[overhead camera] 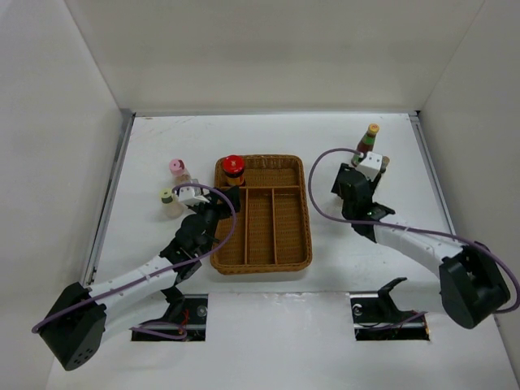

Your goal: Organize the condiment bottles

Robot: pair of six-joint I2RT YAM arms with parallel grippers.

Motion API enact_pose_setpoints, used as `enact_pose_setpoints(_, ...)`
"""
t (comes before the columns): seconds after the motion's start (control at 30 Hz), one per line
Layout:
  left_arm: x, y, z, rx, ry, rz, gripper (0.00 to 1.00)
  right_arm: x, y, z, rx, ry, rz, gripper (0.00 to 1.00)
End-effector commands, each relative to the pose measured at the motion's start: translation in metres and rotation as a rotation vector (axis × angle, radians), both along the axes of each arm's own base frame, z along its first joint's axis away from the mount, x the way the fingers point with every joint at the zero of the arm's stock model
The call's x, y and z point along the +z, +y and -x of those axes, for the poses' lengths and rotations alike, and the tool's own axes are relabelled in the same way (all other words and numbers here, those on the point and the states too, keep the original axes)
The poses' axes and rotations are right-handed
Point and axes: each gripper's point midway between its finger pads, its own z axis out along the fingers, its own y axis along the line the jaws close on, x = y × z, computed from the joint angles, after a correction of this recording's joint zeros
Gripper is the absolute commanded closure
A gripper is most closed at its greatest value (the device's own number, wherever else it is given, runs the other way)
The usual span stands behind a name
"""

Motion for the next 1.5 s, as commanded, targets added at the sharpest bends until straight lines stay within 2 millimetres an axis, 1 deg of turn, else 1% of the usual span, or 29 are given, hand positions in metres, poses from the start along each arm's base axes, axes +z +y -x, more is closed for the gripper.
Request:
enact_pose_setpoints(0.0, 0.031, 0.0, -0.003, 0.003, -0.072, 0.067, 0.34, 0.094, 0.021, -0.008, 0.03, -0.256, -0.081, 0.44)
enact_pose_setpoints(0.1, 0.031, 0.001, -0.002, 0.003, -0.075, 0.075, 0.34, 0.13, 0.05, -0.006, 0.128, -0.309, -0.1, 0.43)
enact_pose_setpoints(0.17, 0.033, 0.002, -0.002, 0.009, -0.079, 0.075, 0.34, 0.147, 0.076, -0.009, 0.201, -0.332, -0.131, 0.43)
enact_pose_setpoints(0.27, 0.032, 0.007, -0.002, 0.022, -0.082, 0.083, 0.34, 0.161, 0.119, -0.02, 0.305, -0.342, -0.172, 0.44)
enact_pose_setpoints(0.33, 0.033, 0.012, -0.002, 0.039, -0.084, 0.085, 0.34, 0.163, 0.143, -0.028, 0.348, -0.347, -0.198, 0.44)
enact_pose_setpoints(0.37, 0.032, 0.012, -0.002, 0.039, -0.083, 0.084, 0.34, 0.163, 0.161, -0.035, 0.382, -0.35, -0.208, 0.44)
enact_pose_setpoints(0.43, 0.031, 0.013, -0.002, 0.038, -0.082, 0.083, 0.34, 0.161, 0.186, -0.046, 0.43, -0.348, -0.209, 0.44)
enact_pose_setpoints(0.57, 0.028, 0.014, -0.003, 0.044, -0.074, 0.075, 0.34, 0.145, 0.229, -0.07, 0.475, -0.329, -0.217, 0.43)
enact_pose_setpoints(0.7, 0.025, 0.016, -0.003, 0.051, -0.07, 0.074, 0.34, 0.127, 0.261, -0.086, 0.508, -0.306, -0.224, 0.42)
enact_pose_setpoints(0.77, 0.024, 0.016, -0.003, 0.051, -0.069, 0.074, 0.34, 0.113, 0.273, -0.093, 0.515, -0.287, -0.217, 0.42)
enact_pose_setpoints(0.87, 0.025, 0.017, -0.003, 0.054, -0.069, 0.075, 0.34, 0.094, 0.284, -0.096, 0.522, -0.261, -0.205, 0.41)
enact_pose_setpoints(0.97, 0.024, 0.018, -0.003, 0.057, -0.069, 0.076, 0.34, 0.082, 0.288, -0.097, 0.519, -0.241, -0.206, 0.39)
enact_pose_setpoints(1.07, 0.021, 0.017, -0.005, 0.054, -0.062, 0.07, 0.34, 0.072, 0.29, -0.095, 0.518, -0.221, -0.217, 0.31)
enact_pose_setpoints(1.17, 0.022, 0.015, -0.005, 0.05, -0.063, 0.072, 0.34, 0.068, 0.289, -0.093, 0.522, -0.208, -0.215, 0.22)
enact_pose_setpoints(1.23, 0.022, 0.016, -0.005, 0.053, -0.063, 0.072, 0.34, 0.071, 0.288, -0.091, 0.519, -0.215, -0.23, 0.16)
enact_pose_setpoints(1.3, 0.022, 0.017, -0.005, 0.054, -0.064, 0.073, 0.34, 0.08, 0.287, -0.088, 0.53, -0.222, -0.237, 0.14)
enact_pose_setpoints(1.37, 0.023, 0.018, -0.004, 0.057, -0.067, 0.075, 0.34, 0.097, 0.281, -0.082, 0.531, -0.247, -0.25, 0.12)
enact_pose_setpoints(1.47, 0.025, 0.019, -0.004, 0.062, -0.07, 0.077, 0.34, 0.132, 0.266, -0.069, 0.53, -0.302, -0.275, 0.12)
